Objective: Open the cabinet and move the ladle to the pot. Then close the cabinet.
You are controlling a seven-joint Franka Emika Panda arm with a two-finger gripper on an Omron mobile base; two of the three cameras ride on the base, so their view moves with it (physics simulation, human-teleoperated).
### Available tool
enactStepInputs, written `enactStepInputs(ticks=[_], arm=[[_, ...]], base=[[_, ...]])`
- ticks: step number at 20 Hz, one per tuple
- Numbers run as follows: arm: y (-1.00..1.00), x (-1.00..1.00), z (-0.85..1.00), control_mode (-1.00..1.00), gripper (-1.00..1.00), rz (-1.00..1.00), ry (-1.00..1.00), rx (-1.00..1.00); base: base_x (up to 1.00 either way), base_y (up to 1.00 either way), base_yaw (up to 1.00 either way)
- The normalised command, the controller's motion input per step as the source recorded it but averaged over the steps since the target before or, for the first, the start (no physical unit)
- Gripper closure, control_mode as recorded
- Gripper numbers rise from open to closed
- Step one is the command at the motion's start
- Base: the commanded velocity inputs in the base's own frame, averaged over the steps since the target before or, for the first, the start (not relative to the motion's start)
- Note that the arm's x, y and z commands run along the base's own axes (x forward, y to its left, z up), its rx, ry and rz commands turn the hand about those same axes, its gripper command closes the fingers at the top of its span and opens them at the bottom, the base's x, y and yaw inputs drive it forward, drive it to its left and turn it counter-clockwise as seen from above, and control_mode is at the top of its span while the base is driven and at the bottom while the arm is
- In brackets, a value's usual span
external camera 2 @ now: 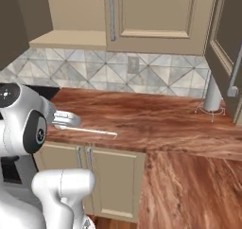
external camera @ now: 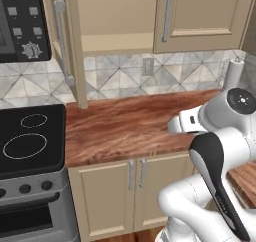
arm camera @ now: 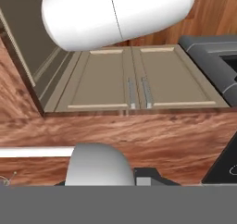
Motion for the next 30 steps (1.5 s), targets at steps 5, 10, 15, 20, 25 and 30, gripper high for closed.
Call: enactStepInputs(ticks=[5, 10, 15, 20, 25, 30], arm=[[0.0, 0.0, 0.0, 1.0, 1.0, 0.0, 0.0, 0.0], [0.0, 0.0, 0.0, 1.0, 1.0, 0.0, 0.0, 0.0], [0.0, 0.0, 0.0, 1.0, 1.0, 0.0, 0.0, 0.0], [0.0, 0.0, 0.0, 1.0, 1.0, 0.0, 0.0, 0.0], [0.0, 0.0, 0.0, 1.0, 1.0, 0.0, 0.0, 0.0], [0.0, 0.0, 0.0, 1.0, 1.0, 0.0, 0.0, 0.0]], base=[[-0.56, 0.46, 0.0], [-0.63, 0.61, 0.0], [-0.54, 0.63, -0.04], [-0.16, 0.75, -0.06], [0.0, 0.88, -0.07], [0.0, 0.9, -0.09]])
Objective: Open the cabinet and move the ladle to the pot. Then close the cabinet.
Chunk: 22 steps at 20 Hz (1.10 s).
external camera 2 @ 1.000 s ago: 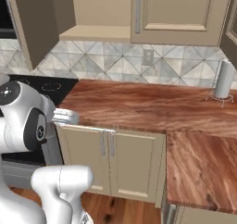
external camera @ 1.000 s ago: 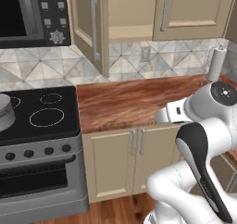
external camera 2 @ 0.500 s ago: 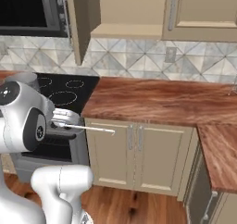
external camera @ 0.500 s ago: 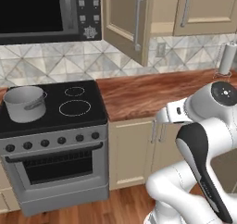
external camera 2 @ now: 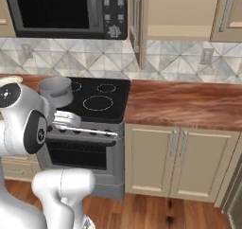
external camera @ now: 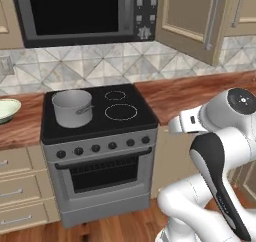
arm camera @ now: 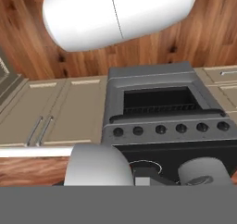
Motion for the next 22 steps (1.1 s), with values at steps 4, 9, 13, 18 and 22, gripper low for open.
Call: enactStepInputs(ticks=[4, 9, 13, 18, 22], arm=[[0.0, 0.0, 0.0, 1.0, 1.0, 0.0, 0.0, 0.0], [0.0, 0.0, 0.0, 1.0, 1.0, 0.0, 0.0, 0.0], [0.0, 0.0, 0.0, 1.0, 1.0, 0.0, 0.0, 0.0], [0.0, 0.0, 0.0, 1.0, 1.0, 0.0, 0.0, 0.0], [0.0, 0.0, 0.0, 1.0, 1.0, 0.0, 0.0, 0.0]], base=[[0.05, 0.94, -0.05], [0.1, 0.8, -0.02], [0.31, 0.61, -0.03], [0.46, 0.37, -0.07], [0.41, 0.35, -0.08]])
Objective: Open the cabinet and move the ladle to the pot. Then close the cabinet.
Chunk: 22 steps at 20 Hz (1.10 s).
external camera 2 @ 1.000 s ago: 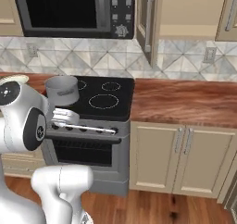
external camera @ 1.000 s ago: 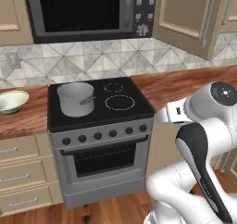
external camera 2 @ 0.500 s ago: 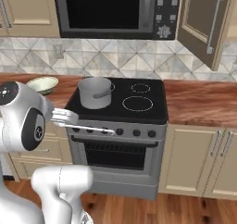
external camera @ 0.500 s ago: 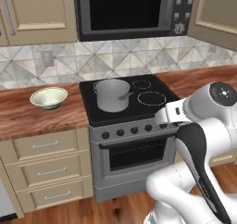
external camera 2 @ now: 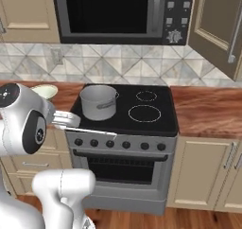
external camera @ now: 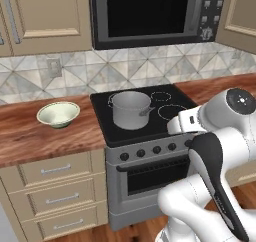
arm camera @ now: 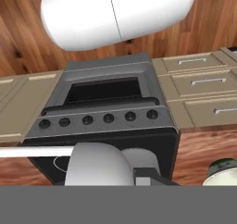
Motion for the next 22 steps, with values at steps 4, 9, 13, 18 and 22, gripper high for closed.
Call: enactStepInputs(ticks=[4, 9, 13, 18, 22], arm=[[0.0, 0.0, 0.0, 1.0, 1.0, 0.0, 0.0, 0.0], [0.0, 0.0, 0.0, 1.0, 1.0, 0.0, 0.0, 0.0], [0.0, 0.0, 0.0, 1.0, 1.0, 0.0, 0.0, 0.0], [0.0, 0.0, 0.0, 1.0, 1.0, 0.0, 0.0, 0.0], [0.0, 0.0, 0.0, 1.0, 1.0, 0.0, 0.0, 0.0]], base=[[0.1, 0.38, -0.07], [0.14, 0.42, -0.09], [0.34, 0.31, -0.08], [0.37, 0.33, -0.09], [0.22, 0.36, -0.09]])
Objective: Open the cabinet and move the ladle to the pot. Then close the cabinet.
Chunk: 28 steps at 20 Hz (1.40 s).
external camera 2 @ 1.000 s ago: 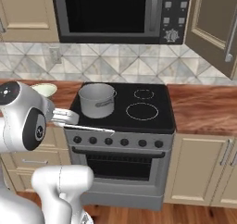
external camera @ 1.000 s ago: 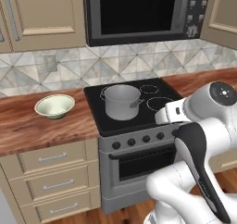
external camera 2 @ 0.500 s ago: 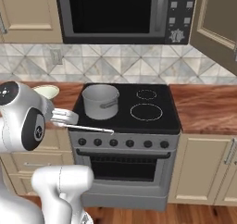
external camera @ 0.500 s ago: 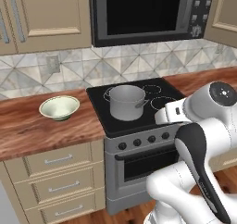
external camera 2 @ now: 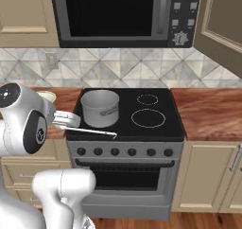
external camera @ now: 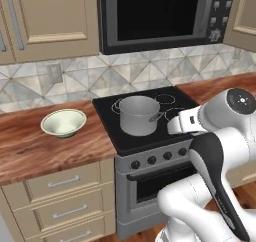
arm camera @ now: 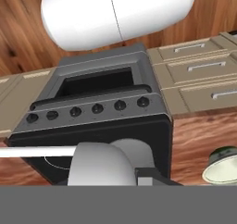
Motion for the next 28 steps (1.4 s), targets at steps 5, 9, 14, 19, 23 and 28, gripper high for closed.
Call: enactStepInputs(ticks=[5, 9, 14, 19, 23, 28], arm=[[0.0, 0.0, 0.0, 1.0, 1.0, 0.0, 0.0, 0.0], [0.0, 0.0, 0.0, 1.0, 1.0, 0.0, 0.0, 0.0], [0.0, 0.0, 0.0, 1.0, 1.0, 0.0, 0.0, 0.0], [0.0, 0.0, 0.0, 1.0, 1.0, 0.0, 0.0, 0.0], [0.0, 0.0, 0.0, 1.0, 1.0, 0.0, 0.0, 0.0], [0.06, 0.01, 0.03, -1.0, 1.0, -0.03, -0.02, 0.0]], base=[[0.17, 0.44, -0.1], [0.28, 0.44, -0.11], [0.24, 0.37, -0.11], [0.28, 0.34, -0.1], [0.34, 0.29, -0.11], [0.15, 0.15, -0.06]])
